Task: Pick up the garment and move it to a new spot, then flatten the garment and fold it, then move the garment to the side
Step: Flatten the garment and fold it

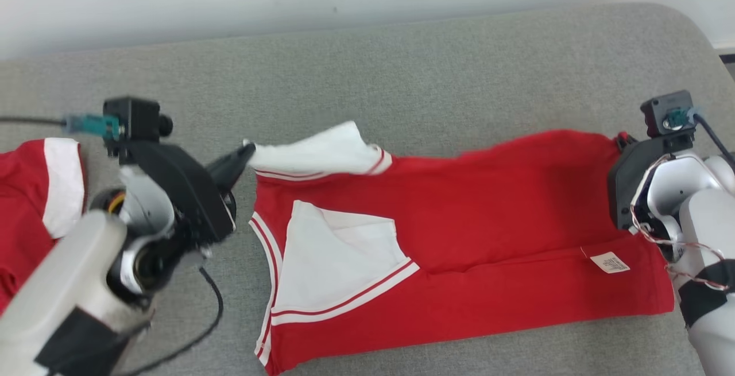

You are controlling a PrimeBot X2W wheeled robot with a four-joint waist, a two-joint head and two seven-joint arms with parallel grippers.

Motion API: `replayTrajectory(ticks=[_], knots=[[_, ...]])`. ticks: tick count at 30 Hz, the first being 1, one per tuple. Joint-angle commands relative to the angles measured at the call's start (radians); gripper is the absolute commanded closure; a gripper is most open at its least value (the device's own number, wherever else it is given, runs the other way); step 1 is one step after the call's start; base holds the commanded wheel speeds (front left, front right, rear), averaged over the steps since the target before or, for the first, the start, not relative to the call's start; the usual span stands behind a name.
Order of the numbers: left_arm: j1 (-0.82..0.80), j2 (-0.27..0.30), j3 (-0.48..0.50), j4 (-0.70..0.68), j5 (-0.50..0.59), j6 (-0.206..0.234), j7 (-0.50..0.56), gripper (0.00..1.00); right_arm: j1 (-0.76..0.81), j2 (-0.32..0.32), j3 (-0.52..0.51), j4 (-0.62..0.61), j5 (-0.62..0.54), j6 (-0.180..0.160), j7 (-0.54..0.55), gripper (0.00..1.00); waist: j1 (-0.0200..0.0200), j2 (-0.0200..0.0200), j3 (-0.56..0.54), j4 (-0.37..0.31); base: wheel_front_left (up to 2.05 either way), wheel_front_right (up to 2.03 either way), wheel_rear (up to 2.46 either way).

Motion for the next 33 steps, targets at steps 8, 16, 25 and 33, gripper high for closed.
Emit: replayTrajectory(ticks=[8, 16, 25, 33], knots=[[0.238, 0.013, -0.009, -0.203, 0.010, 0.063, -0.115, 1.00, 0.090, -0.064, 0.036, -0.030, -0.014, -0.003, 0.041, 1.00, 0.0003, 0.0001, -0.006, 0.028, 0.00, 0.00, 0.00], [0.392, -0.023, -0.045, -0.295, 0.021, 0.110, -0.184, 1.00, 0.155, -0.097, 0.027, -0.062, 0.005, -0.003, 0.069, 1.00, 0.0003, 0.0001, 0.007, 0.045, 0.00, 0.00, 0.00], [0.481, -0.034, -0.037, -0.350, -0.004, 0.130, -0.230, 1.00, 0.234, -0.111, -0.026, -0.148, 0.004, -0.002, 0.092, 1.00, 0.0003, 0.0001, -0.015, 0.051, 0.00, 0.00, 0.00], [0.543, -0.022, -0.046, -0.403, -0.011, 0.156, -0.235, 1.00, 0.319, -0.108, -0.082, -0.245, -0.003, -0.002, 0.138, 1.00, 0.0003, 0.0001, -0.028, 0.055, 0.00, 0.00, 0.00]])
